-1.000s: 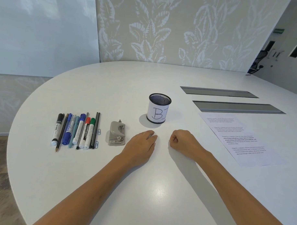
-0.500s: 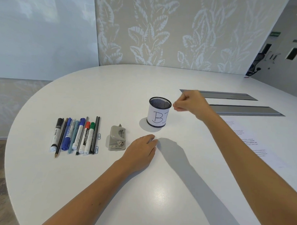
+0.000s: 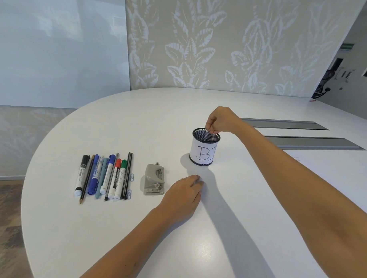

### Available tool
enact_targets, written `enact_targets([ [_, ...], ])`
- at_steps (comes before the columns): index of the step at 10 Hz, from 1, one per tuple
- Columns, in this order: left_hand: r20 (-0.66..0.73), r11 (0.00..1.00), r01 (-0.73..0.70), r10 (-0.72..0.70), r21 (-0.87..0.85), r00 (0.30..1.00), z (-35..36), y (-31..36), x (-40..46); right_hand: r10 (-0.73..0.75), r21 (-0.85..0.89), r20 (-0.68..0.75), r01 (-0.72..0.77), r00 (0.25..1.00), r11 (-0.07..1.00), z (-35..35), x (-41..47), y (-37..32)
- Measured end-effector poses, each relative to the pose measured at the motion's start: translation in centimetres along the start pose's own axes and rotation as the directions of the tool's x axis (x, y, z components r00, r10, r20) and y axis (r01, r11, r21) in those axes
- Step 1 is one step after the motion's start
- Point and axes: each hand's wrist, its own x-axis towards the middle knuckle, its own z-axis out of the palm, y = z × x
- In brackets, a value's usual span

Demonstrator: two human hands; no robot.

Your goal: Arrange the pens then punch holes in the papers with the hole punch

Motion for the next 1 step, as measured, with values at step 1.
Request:
enact_targets([
  [1, -0.008, 1.000, 0.005, -0.005, -0.017, 1.000, 0.20, -0.02, 0.15, -0.022, 0.026, -0.065, 0.023, 0.998, 0.999, 0.35, -0.15, -0.02],
])
